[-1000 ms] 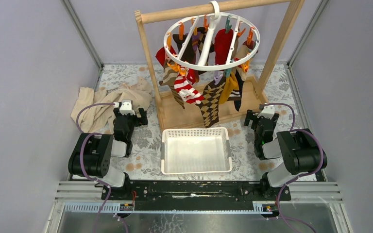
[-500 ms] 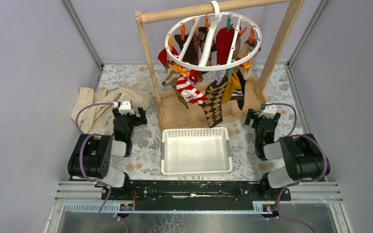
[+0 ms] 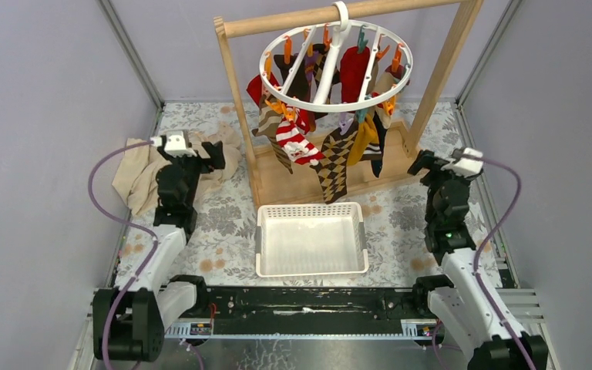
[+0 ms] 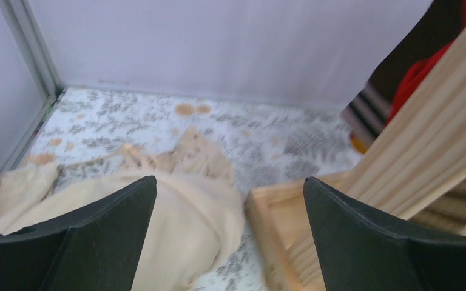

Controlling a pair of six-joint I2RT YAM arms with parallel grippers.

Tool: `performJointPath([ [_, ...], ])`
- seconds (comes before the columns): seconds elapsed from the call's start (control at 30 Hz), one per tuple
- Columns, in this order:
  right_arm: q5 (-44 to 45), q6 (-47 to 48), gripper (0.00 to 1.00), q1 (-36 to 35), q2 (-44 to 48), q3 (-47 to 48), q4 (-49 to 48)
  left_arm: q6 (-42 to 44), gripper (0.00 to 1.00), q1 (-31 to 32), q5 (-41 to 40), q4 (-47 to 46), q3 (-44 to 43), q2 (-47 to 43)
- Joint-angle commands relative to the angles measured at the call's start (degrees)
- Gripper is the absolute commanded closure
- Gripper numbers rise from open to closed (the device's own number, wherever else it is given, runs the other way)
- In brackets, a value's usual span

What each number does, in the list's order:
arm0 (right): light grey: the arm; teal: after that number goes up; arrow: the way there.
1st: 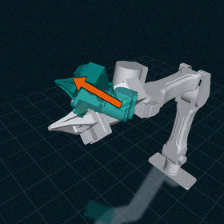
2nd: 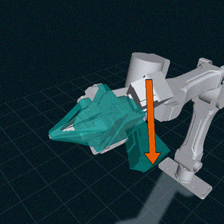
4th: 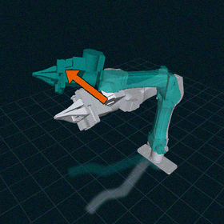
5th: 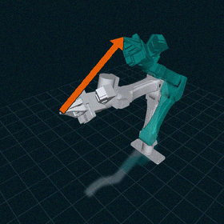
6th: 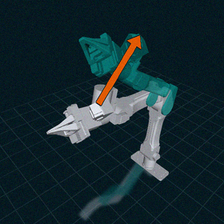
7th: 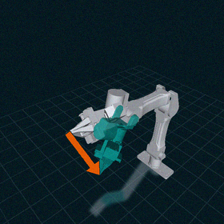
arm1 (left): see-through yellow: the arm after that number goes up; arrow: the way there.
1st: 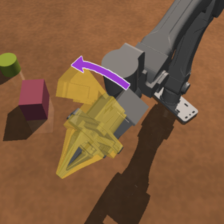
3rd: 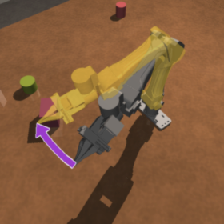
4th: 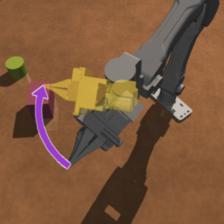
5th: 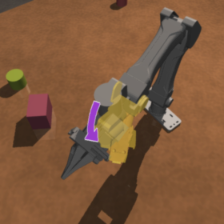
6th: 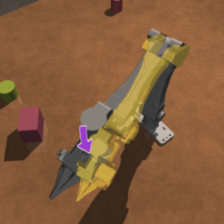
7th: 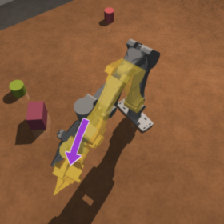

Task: Remove the socks clipped to the hanger
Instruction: Move the clothesline to the center of the board.

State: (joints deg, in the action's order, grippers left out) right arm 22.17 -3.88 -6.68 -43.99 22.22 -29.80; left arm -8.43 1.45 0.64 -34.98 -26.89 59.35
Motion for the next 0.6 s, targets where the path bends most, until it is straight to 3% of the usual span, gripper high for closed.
performJointPath([
  [0.0,3.98,-14.95,0.00,0.26,3.16,15.02,27.32,-9.05,0.01,0.04,3.43,17.25,-9.88,-5.71],
  [0.1,-6.16,-17.76,0.00,0.26,2.35,24.43,40.65,-16.41,0.02,0.04,6.06,27.21,-17.80,-7.40],
  [0.33,-12.34,-26.39,0.00,0.26,3.73,30.38,48.92,-24.30,0.01,0.04,17.97,44.73,-31.95,-8.38],
  [0.4,-11.88,-26.69,0.00,0.26,4.78,30.34,49.31,-25.53,0.02,0.04,22.93,44.46,-32.39,-8.52],
  [0.5,-11.93,-25.72,0.00,0.26,4.97,31.13,51.00,-32.38,0.02,-0.05,19.94,46.63,-29.53,-9.59],
  [0.57,-11.92,-25.63,0.00,0.26,4.78,31.03,52.66,-32.89,0.02,-0.05,25.14,43.41,-26.09,-9.94],
])
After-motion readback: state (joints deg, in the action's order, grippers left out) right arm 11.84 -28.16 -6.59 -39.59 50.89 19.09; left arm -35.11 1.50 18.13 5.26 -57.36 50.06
